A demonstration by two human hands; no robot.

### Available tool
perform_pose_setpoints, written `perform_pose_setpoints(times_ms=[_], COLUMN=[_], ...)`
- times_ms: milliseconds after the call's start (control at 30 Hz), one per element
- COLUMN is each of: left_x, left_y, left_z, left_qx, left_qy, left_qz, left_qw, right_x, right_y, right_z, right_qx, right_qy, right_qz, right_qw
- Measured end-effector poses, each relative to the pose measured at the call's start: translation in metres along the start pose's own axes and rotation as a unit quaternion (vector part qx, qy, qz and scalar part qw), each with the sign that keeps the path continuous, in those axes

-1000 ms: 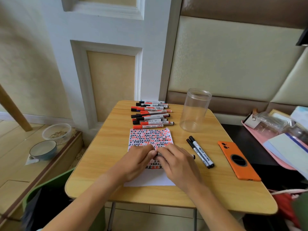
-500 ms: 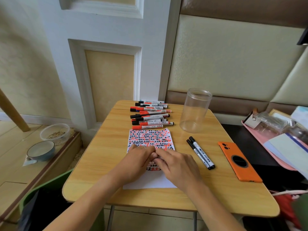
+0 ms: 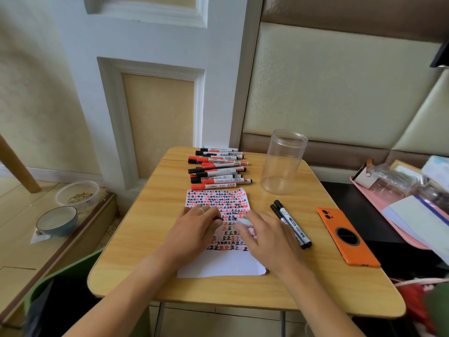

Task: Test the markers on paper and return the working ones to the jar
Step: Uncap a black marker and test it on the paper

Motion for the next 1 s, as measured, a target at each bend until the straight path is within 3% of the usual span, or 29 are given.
perform_pose_setpoints(times_ms=[167,300,433,533,667,733,833,1000], left_x=[0.0,-0.001,-0.003,-0.006,-0.005,-0.003,-0.003,-0.003], left_y=[0.0,-0.003,-0.006,-0.009,-0.022,-0.03,-0.038,-0.045], left_z=[0.013,0.014,0.014,0.003,-0.021,-0.028,-0.029,-0.019], left_qx=[-0.022,-0.022,-0.03,-0.022,-0.006,-0.004,-0.016,-0.046], left_qy=[0.044,0.071,0.08,0.057,0.019,0.013,0.013,0.023], left_qz=[-0.004,0.006,0.005,0.014,0.074,0.099,0.126,0.142], left_qw=[0.999,0.997,0.996,0.998,0.997,0.995,0.992,0.988], right_x=[0.002,0.001,0.0,0.001,0.007,0.008,0.01,0.017], right_y=[-0.003,-0.002,0.003,-0.001,-0.012,-0.014,-0.017,-0.021], right_z=[-0.027,-0.031,-0.039,-0.049,-0.053,-0.053,-0.051,-0.054], right_qx=[-0.047,-0.119,-0.247,-0.408,-0.635,-0.686,-0.676,-0.56], right_qy=[-0.079,-0.087,-0.119,-0.199,-0.291,-0.281,-0.273,-0.308], right_qz=[-0.003,-0.016,-0.034,-0.003,0.037,0.044,0.041,0.025], right_qw=[0.996,0.989,0.961,0.891,0.715,0.669,0.683,0.769])
Point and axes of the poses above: each hand's wrist, its own x-axis away from the middle knuckle, its own y-axis out of the back of the hand, z = x × y, the point moved 7 cm from there along -x, towards the middle knuckle, and after that the axes turned 9 degrees about x, right-handed, at the moved point
